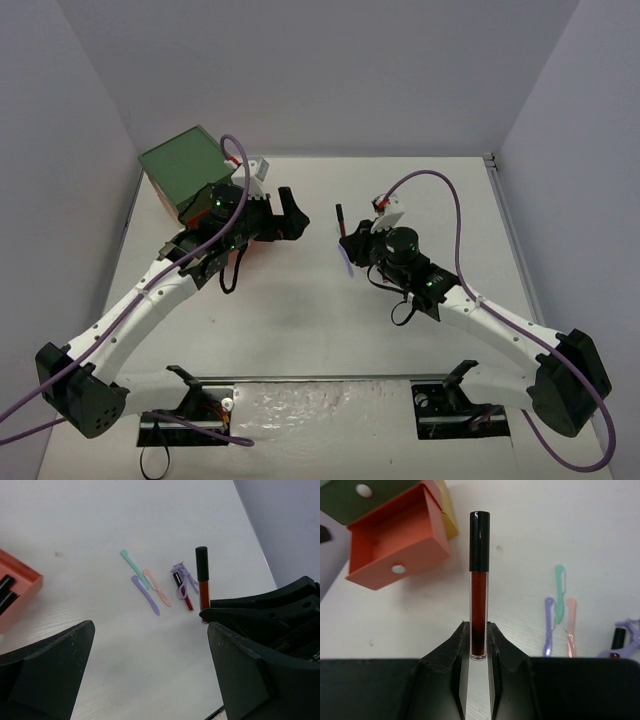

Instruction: Organize the makeup

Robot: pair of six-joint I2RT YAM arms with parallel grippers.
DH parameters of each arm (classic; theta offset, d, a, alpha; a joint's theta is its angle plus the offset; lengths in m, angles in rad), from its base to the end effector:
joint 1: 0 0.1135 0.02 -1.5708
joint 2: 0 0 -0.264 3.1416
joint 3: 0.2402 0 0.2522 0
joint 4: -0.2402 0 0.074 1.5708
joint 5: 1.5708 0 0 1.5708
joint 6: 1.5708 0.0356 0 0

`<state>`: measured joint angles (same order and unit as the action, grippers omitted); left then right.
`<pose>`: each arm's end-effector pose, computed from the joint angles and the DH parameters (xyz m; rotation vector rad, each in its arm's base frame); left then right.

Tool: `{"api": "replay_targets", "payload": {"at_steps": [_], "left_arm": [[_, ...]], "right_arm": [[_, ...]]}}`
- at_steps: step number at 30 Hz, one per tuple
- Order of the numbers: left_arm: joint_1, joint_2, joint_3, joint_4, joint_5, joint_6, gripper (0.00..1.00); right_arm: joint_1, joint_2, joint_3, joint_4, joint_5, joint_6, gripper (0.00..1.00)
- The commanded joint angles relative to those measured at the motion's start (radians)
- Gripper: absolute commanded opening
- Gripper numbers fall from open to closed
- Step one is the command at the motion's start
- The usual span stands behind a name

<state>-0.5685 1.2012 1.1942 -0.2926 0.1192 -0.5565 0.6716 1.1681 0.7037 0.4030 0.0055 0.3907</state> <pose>0.2290 -0.1513 0.3857 0.0982 1.9629 -0.8716 0.2129 0.1690 0.2936 -0.2329 1.6785 0.8032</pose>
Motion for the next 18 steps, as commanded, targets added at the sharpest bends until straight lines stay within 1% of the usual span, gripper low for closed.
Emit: {"api": "replay_targets", "payload": {"at_steps": [1, 6, 7, 9, 13, 18], "left_arm": [[-0.071, 0.055, 0.08, 0.191, -0.038, -0.076, 0.95], [-0.113, 0.094, 0.09, 0.257, -0.039, -0.089, 0.94], [-0.121, 0.099, 0.09, 0.272, -0.038, -0.094, 0.93], [-0.132, 0.105, 0.086, 0.284, -0.044, -0.094, 0.88], [-0.144, 0.126, 0.077, 0.332, -0.061, -0.098, 0.76], [-0.148, 0.142, 0.063, 0.374, -0.062, -0.108, 0.49]], "right_arm": [[0.033, -0.039, -0.015, 0.256, -0.064, 0.031, 0.0], [0.042, -0.039, -0.02, 0.35, -0.101, 0.049, 0.0], [0.045, -0.037, -0.021, 0.363, -0.109, 0.053, 0.0], [0.045, -0.034, -0.023, 0.375, -0.116, 0.06, 0.0], [0.046, -0.028, -0.032, 0.405, -0.131, 0.074, 0.0], [0.048, -0.022, -0.036, 0.416, -0.14, 0.079, 0.0]]}}
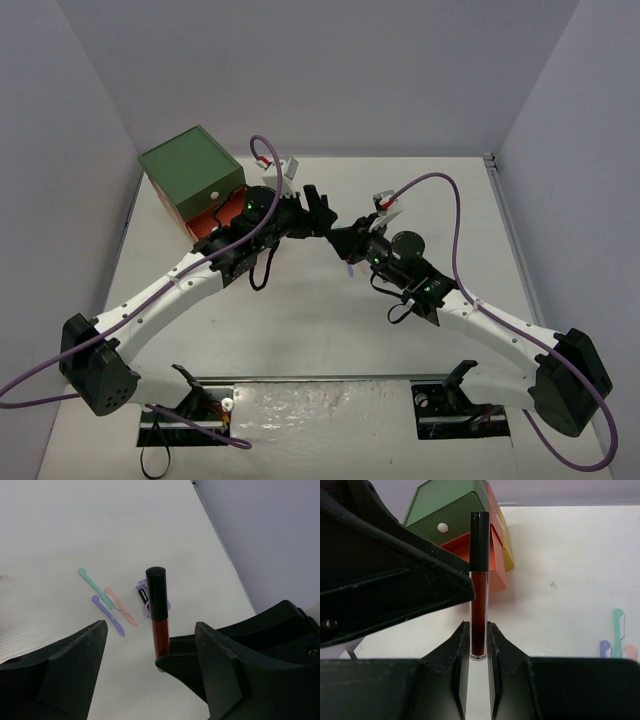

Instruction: Organize the makeup

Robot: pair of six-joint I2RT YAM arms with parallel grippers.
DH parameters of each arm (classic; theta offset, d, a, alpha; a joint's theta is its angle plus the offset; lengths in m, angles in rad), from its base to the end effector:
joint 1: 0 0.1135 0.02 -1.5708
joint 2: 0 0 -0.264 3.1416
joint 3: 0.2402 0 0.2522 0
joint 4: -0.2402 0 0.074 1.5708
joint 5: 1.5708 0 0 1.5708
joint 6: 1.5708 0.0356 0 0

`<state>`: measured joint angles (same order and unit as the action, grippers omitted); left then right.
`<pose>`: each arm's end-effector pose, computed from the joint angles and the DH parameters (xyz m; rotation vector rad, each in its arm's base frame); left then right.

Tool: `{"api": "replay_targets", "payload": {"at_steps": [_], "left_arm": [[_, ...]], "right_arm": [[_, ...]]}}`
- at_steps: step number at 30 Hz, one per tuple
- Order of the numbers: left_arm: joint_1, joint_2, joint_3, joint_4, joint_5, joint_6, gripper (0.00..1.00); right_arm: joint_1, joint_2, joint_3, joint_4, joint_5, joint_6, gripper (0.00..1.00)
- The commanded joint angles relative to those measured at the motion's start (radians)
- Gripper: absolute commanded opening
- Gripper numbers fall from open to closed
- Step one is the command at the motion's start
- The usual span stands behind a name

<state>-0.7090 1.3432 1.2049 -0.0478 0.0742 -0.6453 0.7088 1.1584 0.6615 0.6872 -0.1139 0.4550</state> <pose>0.2404 -0.2097 0.3761 0.1176 1.8745 -1.0298 0.1989 0.1759 0.3120 -0.2847 1.4353 1.0412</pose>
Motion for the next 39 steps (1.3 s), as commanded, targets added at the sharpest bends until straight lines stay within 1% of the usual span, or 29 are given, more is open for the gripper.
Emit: {"api": "replay_targets", "payload": {"at_steps": [1, 6, 9, 11, 14, 17, 18, 19, 20, 21, 23, 25, 29, 31, 34, 37, 39], "left_arm": [[-0.009, 0.002, 0.052, 0.134, -0.017, -0.02, 0.44], [-0.015, 0.013, 0.053, 0.154, -0.013, -0.02, 0.15], [-0.015, 0.017, 0.051, 0.155, -0.015, -0.015, 0.06], [-0.015, 0.017, 0.048, 0.158, -0.017, -0.009, 0.01], [-0.015, 0.009, 0.042, 0.157, -0.025, 0.015, 0.0], [-0.015, 0.005, 0.059, 0.106, -0.043, 0.073, 0.0], [-0.014, 0.006, 0.075, 0.065, -0.061, 0.111, 0.0], [-0.013, 0.007, 0.093, 0.02, -0.082, 0.15, 0.0], [-0.011, 0.008, 0.113, -0.035, -0.116, 0.194, 0.0], [-0.004, 0.014, 0.134, -0.097, -0.147, 0.234, 0.0], [0.02, 0.034, 0.182, -0.223, -0.199, 0.318, 0.0], [0.055, 0.061, 0.253, -0.329, -0.23, 0.443, 0.0], [0.151, 0.118, 0.325, -0.466, -0.241, 0.622, 0.0], [0.207, 0.154, 0.357, -0.521, -0.237, 0.713, 0.0], [0.266, 0.242, 0.407, -0.579, -0.226, 0.8, 0.0], [0.306, 0.313, 0.445, -0.62, -0.245, 0.872, 0.0], [0.327, 0.362, 0.459, -0.632, -0.268, 0.895, 0.0]], "right_arm": [[0.011, -0.013, 0.006, 0.133, -0.021, 0.016, 0.0], [0.009, -0.009, 0.006, 0.138, -0.021, 0.017, 0.01], [0.009, -0.006, 0.006, 0.143, -0.025, 0.019, 0.02], [0.009, -0.003, 0.006, 0.144, -0.027, 0.019, 0.04], [0.011, -0.006, 0.006, 0.139, -0.022, 0.018, 0.14], [0.009, -0.014, 0.018, 0.088, 0.003, -0.002, 0.5], [0.009, -0.019, 0.027, 0.053, 0.014, -0.014, 0.6], [0.009, -0.025, 0.036, 0.016, 0.028, -0.027, 0.69], [0.008, -0.03, 0.046, -0.027, 0.046, -0.041, 0.75], [0.007, -0.036, 0.058, -0.07, 0.072, -0.054, 0.8], [0.002, -0.048, 0.086, -0.163, 0.142, -0.084, 0.85], [-0.005, -0.057, 0.116, -0.297, 0.219, -0.11, 0.9], [-0.05, -0.061, 0.139, -0.486, 0.297, -0.141, 0.95], [-0.096, -0.066, 0.129, -0.54, 0.287, -0.139, 0.95], [-0.163, -0.075, 0.099, -0.575, 0.234, -0.137, 0.95], [-0.197, -0.059, 0.092, -0.626, 0.22, -0.136, 0.95], [-0.201, -0.045, 0.095, -0.647, 0.217, -0.14, 0.95]]}}
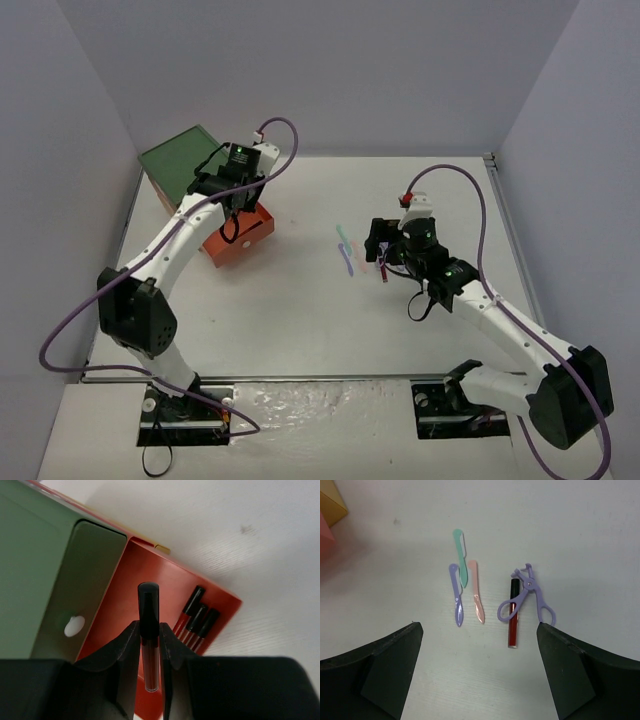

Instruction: Organize the makeup

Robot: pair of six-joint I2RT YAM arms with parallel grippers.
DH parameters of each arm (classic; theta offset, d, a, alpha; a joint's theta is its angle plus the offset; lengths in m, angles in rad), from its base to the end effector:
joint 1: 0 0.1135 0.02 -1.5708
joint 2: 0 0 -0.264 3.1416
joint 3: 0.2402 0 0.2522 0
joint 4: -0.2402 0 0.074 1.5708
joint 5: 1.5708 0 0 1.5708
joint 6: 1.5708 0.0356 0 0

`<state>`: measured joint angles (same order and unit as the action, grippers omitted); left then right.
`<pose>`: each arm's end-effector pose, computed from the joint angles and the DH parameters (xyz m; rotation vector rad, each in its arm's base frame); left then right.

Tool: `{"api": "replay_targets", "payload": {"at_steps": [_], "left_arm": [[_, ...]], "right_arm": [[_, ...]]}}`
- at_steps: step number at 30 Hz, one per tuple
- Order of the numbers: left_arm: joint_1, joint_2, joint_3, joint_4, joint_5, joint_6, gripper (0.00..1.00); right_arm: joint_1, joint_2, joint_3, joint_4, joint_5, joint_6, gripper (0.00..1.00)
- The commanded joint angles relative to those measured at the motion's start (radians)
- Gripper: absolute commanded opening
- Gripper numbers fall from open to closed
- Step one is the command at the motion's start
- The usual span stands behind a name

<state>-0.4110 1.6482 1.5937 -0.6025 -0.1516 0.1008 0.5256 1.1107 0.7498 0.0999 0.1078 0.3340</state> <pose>0.3457 -0.1448 0.3566 0.4812 2.1662 -0.0020 0.2258 0.1265 0.2915 -0.1011 1.8572 0.5035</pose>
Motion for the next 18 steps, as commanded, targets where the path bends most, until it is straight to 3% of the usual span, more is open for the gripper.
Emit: {"api": "replay_targets", "payload": {"at_steps": [1, 5, 8, 11, 14, 18], "left_arm": [[0.034, 0.07, 0.076, -0.077, -0.057, 0.156, 0.05], [0.046, 0.09, 0.089, -0.075, -0.073, 0.153, 0.26], [0.046, 0.067, 0.09, -0.074, -0.081, 0.131, 0.51], [0.046, 0.007, 0.088, -0.067, -0.071, 0.096, 0.7], [0.046, -0.069, 0.076, -0.052, -0.032, 0.02, 0.84], [0.046, -0.202, 0.044, -0.028, 0.014, -0.075, 0.94]], "right_arm": [[-0.019, 0.015, 0.006, -0.067, -0.005, -0.019, 0.95], [-0.024, 0.074, 0.005, -0.089, -0.008, -0.012, 0.92], [-0.035, 0.129, 0.007, -0.093, -0.007, -0.005, 0.88], [-0.046, 0.184, 0.011, -0.097, -0.003, 0.006, 0.83], [-0.063, 0.23, 0.018, -0.096, -0.003, 0.01, 0.79], [-0.071, 0.288, 0.032, -0.092, -0.005, 0.008, 0.74]]}}
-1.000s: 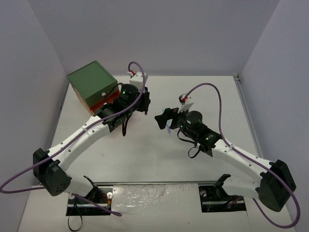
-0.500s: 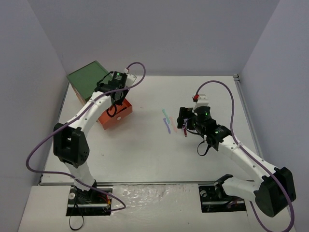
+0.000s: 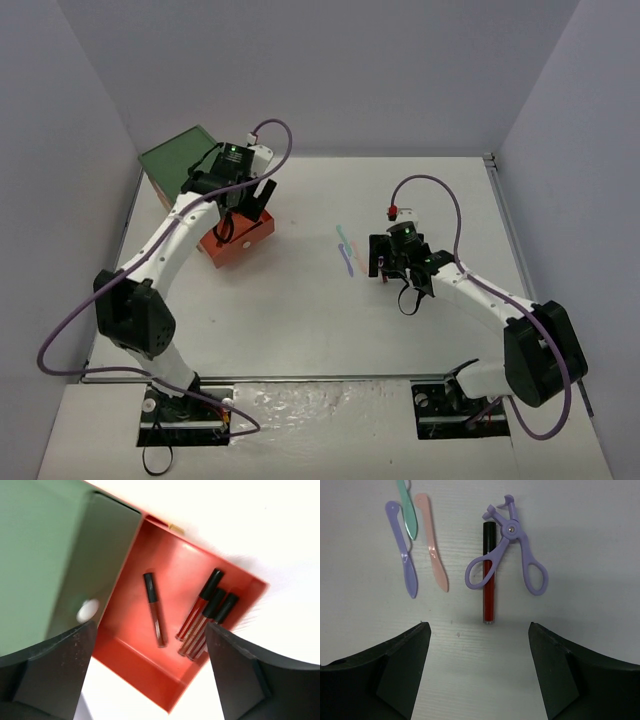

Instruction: Organize the makeup

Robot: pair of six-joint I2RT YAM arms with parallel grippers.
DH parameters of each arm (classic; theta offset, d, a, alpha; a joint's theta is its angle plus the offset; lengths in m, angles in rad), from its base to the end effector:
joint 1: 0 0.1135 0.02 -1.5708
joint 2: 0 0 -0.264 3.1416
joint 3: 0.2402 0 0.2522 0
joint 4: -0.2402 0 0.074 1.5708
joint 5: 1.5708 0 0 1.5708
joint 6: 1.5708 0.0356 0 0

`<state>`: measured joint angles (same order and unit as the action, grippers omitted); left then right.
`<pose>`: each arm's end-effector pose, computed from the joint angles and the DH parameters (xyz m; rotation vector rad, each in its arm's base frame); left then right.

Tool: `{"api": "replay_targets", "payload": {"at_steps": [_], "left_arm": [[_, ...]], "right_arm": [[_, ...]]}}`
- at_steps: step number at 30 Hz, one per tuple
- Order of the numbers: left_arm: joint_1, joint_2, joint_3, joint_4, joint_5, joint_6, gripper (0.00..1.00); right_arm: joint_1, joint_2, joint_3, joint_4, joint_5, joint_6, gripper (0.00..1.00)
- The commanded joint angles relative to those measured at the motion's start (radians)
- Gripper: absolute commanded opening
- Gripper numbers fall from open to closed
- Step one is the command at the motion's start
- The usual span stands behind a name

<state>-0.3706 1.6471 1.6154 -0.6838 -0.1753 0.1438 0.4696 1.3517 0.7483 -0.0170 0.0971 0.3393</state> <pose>0.3464 -0.1279 0.3574 0.4901 2.2209 0.0812 0.2579 0.1270 0.2180 -0.0887 2.2078 0.3486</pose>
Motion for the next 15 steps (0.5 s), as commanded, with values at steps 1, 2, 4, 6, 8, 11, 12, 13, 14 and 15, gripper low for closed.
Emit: {"api": "replay_targets", "payload": {"at_steps": [1, 2, 4, 6, 8, 11, 12, 13, 14, 15], "left_arm": [[0.006, -0.24, -0.001, 0.071, 0.053, -0.148, 0.96], [0.007, -0.279, -0.025, 0.089, 0.069, -0.178, 0.97], [0.006, -0.347, -0.081, 0.12, 0.093, -0.223, 0.97], [0.006, -0.41, -0.138, 0.142, 0.106, -0.257, 0.97], [0.006, -0.467, -0.191, 0.153, 0.114, -0.281, 0.97], [0.006, -0.526, -0.245, 0.152, 0.124, -0.302, 0.97], [0.006, -0.537, -0.262, 0.15, 0.128, -0.309, 0.97], [0.006, -0.546, -0.273, 0.149, 0.13, -0.312, 0.97], [0.006, -0.554, -0.281, 0.147, 0.132, -0.313, 0.97], [0.006, -0.557, -0.287, 0.146, 0.134, -0.317, 0.97]], "right_arm": [[-0.017, 0.064, 0.038, 0.029, 0.003, 0.002, 0.72], [-0.018, 0.083, 0.042, 0.034, 0.0, 0.001, 0.7], [-0.019, 0.11, 0.051, 0.043, -0.005, 0.001, 0.64], [-0.02, 0.139, 0.058, 0.051, -0.009, 0.0, 0.59], [-0.022, 0.17, 0.058, 0.066, -0.017, 0.0, 0.53], [-0.022, 0.215, 0.056, 0.088, -0.032, 0.001, 0.47], [-0.022, 0.226, 0.056, 0.094, -0.037, 0.001, 0.44], [-0.021, 0.238, 0.056, 0.099, -0.038, 0.003, 0.41], [-0.02, 0.25, 0.057, 0.103, -0.038, 0.006, 0.38], [-0.02, 0.259, 0.058, 0.106, -0.038, 0.008, 0.35]]}}
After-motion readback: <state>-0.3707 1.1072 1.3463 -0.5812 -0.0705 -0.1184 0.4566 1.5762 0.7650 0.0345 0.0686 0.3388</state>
